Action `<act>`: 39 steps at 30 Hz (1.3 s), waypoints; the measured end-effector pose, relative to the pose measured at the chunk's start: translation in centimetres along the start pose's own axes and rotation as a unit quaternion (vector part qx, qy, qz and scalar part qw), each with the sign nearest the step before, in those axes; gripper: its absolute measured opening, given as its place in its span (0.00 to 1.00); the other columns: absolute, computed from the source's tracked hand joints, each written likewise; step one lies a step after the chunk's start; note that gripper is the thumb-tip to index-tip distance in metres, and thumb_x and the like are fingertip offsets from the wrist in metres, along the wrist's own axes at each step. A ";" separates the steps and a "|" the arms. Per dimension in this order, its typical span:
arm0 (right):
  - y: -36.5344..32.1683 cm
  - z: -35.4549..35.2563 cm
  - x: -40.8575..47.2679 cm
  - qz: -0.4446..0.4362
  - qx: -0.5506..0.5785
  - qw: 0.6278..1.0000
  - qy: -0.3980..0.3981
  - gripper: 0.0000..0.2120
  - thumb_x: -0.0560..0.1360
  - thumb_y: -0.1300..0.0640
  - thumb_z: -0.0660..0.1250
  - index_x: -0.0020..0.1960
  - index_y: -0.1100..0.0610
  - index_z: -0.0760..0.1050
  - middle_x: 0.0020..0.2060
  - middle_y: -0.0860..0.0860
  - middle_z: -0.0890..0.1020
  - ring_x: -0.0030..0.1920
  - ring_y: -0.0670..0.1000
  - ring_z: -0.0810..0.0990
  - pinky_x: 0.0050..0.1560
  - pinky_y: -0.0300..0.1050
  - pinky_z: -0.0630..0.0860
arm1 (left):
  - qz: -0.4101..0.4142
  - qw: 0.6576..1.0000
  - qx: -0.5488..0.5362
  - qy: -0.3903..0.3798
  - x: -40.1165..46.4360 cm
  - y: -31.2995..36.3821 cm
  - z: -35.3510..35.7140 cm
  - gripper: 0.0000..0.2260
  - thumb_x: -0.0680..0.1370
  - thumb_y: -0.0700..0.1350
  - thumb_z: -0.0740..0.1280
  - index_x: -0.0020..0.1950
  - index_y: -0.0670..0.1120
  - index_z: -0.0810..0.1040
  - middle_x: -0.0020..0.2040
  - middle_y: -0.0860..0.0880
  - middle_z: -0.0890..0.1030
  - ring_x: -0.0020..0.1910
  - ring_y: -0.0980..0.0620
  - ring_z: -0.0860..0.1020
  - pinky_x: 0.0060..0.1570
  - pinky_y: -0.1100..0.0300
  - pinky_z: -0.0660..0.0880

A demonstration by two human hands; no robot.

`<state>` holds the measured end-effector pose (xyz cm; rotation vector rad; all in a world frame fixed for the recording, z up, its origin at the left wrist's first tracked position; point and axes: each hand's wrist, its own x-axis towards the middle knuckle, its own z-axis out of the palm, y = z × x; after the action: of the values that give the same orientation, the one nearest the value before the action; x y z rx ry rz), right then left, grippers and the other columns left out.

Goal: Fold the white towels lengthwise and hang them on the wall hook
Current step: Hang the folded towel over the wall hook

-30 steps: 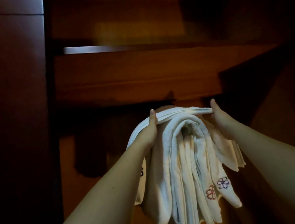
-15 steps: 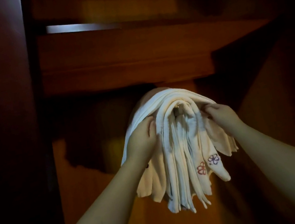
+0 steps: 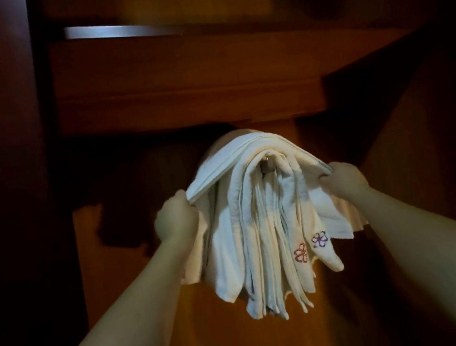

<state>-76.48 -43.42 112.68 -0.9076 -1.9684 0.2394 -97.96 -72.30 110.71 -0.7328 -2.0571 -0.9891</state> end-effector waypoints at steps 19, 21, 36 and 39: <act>3.7 5.0 -6.8 0.049 0.186 0.938 -0.288 0.27 0.77 0.59 0.69 0.75 0.52 0.69 0.51 0.45 0.80 0.50 0.47 0.79 0.46 0.44 0.75 | -0.064 0.917 -0.301 -0.254 -8.5 1.2 6.4 0.33 0.78 0.48 0.69 0.81 0.55 0.59 0.72 0.48 0.75 0.68 0.46 0.74 0.58 0.51 0.75; 4.0 5.2 -7.4 0.060 0.208 0.926 -0.310 0.29 0.76 0.61 0.69 0.76 0.51 0.68 0.51 0.44 0.81 0.50 0.46 0.80 0.43 0.42 0.74 | -0.094 0.884 -0.362 -0.279 -8.7 0.7 6.1 0.33 0.78 0.45 0.68 0.81 0.56 0.59 0.74 0.49 0.72 0.71 0.47 0.71 0.66 0.50 0.71; 4.6 1.6 -22.5 0.132 -0.003 0.939 -0.318 0.29 0.81 0.49 0.64 0.80 0.54 0.62 0.78 0.55 0.65 0.76 0.56 0.67 0.72 0.51 0.67 | -0.098 0.883 -0.165 -0.428 -22.5 -2.1 1.5 0.26 0.81 0.47 0.62 0.80 0.49 0.62 0.72 0.44 0.73 0.60 0.42 0.80 0.56 0.51 0.78; 4.5 0.3 -28.9 0.121 -0.022 0.938 -0.324 0.30 0.81 0.46 0.64 0.80 0.54 0.61 0.78 0.54 0.64 0.75 0.56 0.67 0.71 0.50 0.68 | -0.021 0.876 -0.109 -0.469 -26.8 -1.8 0.6 0.24 0.81 0.47 0.63 0.78 0.46 0.66 0.73 0.43 0.73 0.60 0.45 0.80 0.54 0.58 0.75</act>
<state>-65.79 -59.90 90.98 -1.2093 -2.4586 0.7135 -84.17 -77.47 88.29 -1.5163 -2.7955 -0.9980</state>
